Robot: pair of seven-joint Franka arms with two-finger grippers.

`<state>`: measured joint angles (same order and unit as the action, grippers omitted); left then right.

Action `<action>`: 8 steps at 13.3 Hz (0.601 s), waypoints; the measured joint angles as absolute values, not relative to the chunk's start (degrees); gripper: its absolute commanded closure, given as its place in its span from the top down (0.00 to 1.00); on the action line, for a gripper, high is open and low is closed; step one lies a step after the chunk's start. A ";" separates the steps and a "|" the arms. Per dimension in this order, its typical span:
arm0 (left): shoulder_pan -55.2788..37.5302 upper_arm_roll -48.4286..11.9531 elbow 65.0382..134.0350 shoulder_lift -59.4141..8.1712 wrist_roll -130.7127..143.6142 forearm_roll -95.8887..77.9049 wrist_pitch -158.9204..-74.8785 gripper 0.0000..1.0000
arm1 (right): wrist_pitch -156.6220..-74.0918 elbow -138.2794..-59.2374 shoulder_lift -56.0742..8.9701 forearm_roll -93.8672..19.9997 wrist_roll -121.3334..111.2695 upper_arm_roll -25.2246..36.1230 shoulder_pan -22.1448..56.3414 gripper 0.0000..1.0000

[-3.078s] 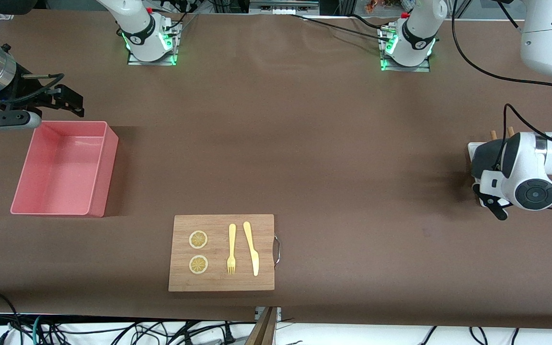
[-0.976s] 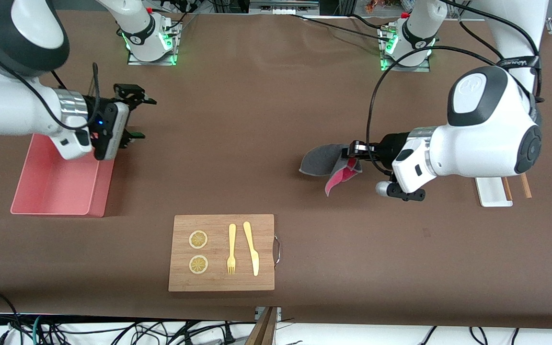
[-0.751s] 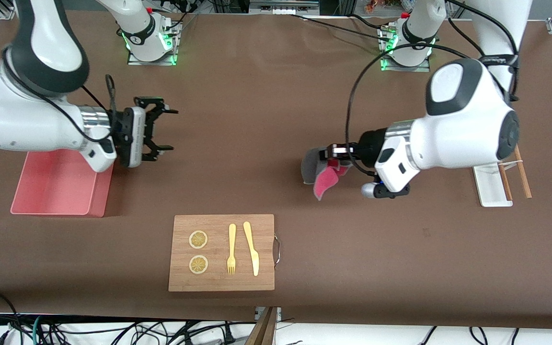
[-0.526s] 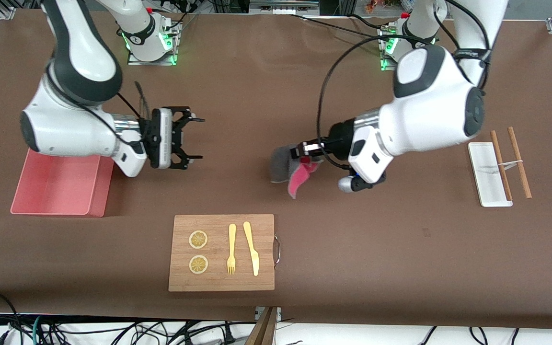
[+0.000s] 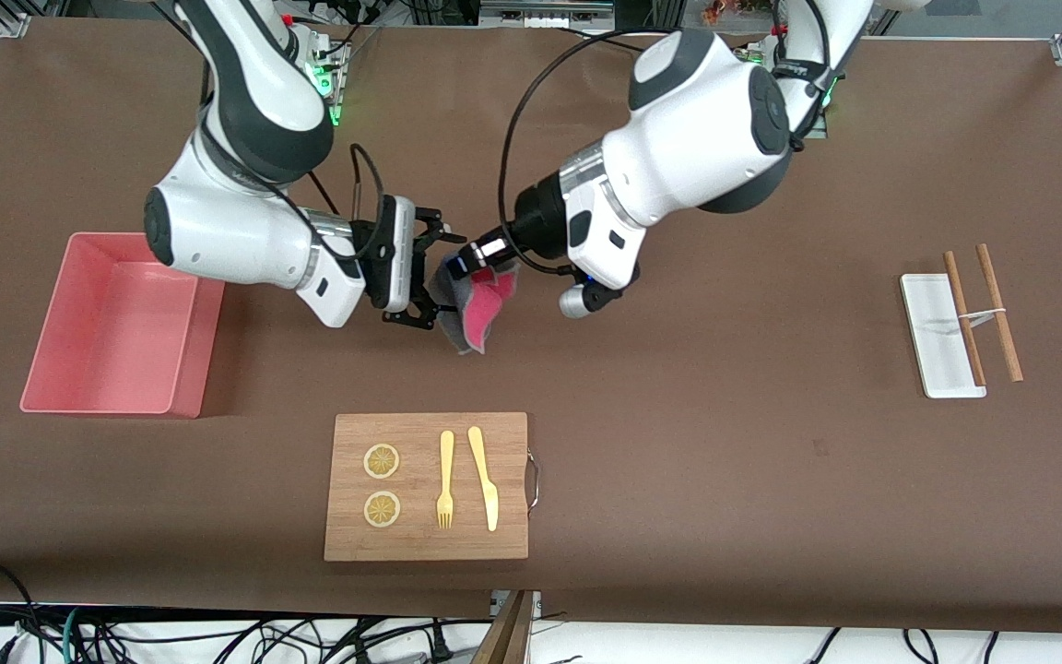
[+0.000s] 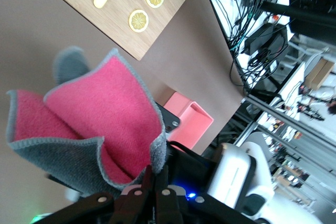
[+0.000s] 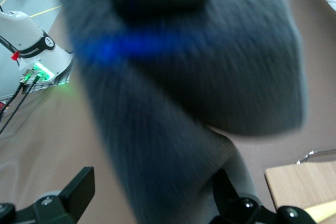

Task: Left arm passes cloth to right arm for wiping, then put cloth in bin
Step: 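Grasp the cloth with the right gripper and open the left gripper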

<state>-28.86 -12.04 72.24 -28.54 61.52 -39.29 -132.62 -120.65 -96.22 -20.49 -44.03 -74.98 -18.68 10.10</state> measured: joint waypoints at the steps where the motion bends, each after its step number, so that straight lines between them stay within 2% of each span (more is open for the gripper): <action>1: -28.97 -11.99 72.25 -28.56 62.29 -39.29 -133.01 0.00 | -121.27 -96.22 -20.75 -44.03 -74.54 -18.68 10.63 0.96; 2: -28.90 -11.82 72.25 -28.56 62.59 -39.29 -133.07 0.00 | -121.46 -96.21 -20.95 -44.02 -74.43 -18.68 10.80 0.75; 3: -28.79 -11.65 72.25 -28.56 62.67 -39.29 -133.07 0.00 | -121.53 -96.22 -21.08 -44.02 -74.44 -18.65 10.77 0.42; 4: -28.74 -11.50 72.25 -28.56 62.72 -39.29 -133.07 0.00 | -121.55 -96.21 -21.16 -44.02 -74.45 -18.60 10.72 0.19; 5: -28.73 -11.40 72.25 -28.56 62.74 -39.29 -133.07 0.00 | -121.57 -96.21 -21.17 -44.02 -74.44 -18.57 10.67 0.03; 8: -28.73 -11.38 72.25 -28.56 62.76 -39.29 -133.07 0.00 | -121.59 -96.20 -21.18 -44.03 -74.31 -18.37 10.31 0.00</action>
